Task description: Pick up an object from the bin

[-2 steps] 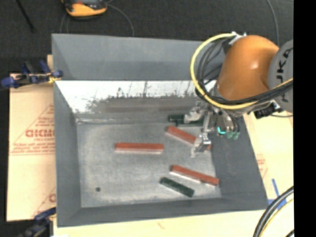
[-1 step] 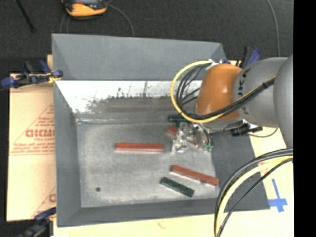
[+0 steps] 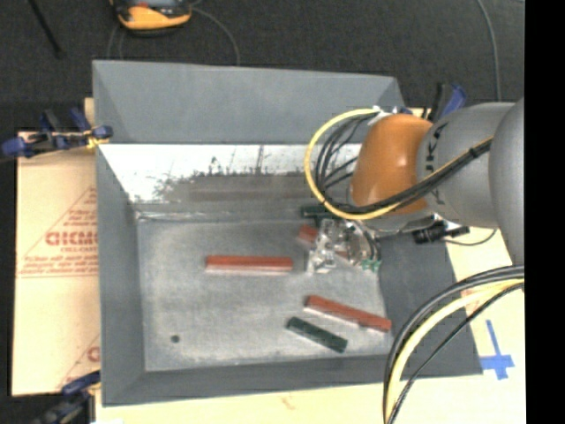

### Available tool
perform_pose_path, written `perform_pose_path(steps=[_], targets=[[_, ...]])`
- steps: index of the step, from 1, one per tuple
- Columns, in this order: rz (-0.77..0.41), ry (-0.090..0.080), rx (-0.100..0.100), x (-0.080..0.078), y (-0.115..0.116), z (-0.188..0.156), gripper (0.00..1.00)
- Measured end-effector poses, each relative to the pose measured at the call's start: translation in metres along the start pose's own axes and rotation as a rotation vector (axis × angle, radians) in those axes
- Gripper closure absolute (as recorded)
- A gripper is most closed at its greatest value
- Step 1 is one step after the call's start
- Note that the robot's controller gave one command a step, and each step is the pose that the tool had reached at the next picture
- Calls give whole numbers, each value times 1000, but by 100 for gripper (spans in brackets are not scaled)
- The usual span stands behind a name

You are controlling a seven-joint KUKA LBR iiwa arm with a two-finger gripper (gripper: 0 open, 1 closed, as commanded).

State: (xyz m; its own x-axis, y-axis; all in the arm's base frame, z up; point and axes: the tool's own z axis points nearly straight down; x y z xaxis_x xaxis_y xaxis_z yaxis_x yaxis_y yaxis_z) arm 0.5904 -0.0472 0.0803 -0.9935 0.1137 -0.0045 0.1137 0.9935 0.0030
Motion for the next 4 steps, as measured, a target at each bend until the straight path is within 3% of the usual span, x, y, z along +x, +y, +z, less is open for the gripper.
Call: perform_pose_path(steps=[1,2,3,4], targets=[[-10,7,2,8,5,-33,100],[9,4,2,4,13,-95,100],[3,4,2,15,9,-158,100],[16,-9,1,1,12,-177,100]])
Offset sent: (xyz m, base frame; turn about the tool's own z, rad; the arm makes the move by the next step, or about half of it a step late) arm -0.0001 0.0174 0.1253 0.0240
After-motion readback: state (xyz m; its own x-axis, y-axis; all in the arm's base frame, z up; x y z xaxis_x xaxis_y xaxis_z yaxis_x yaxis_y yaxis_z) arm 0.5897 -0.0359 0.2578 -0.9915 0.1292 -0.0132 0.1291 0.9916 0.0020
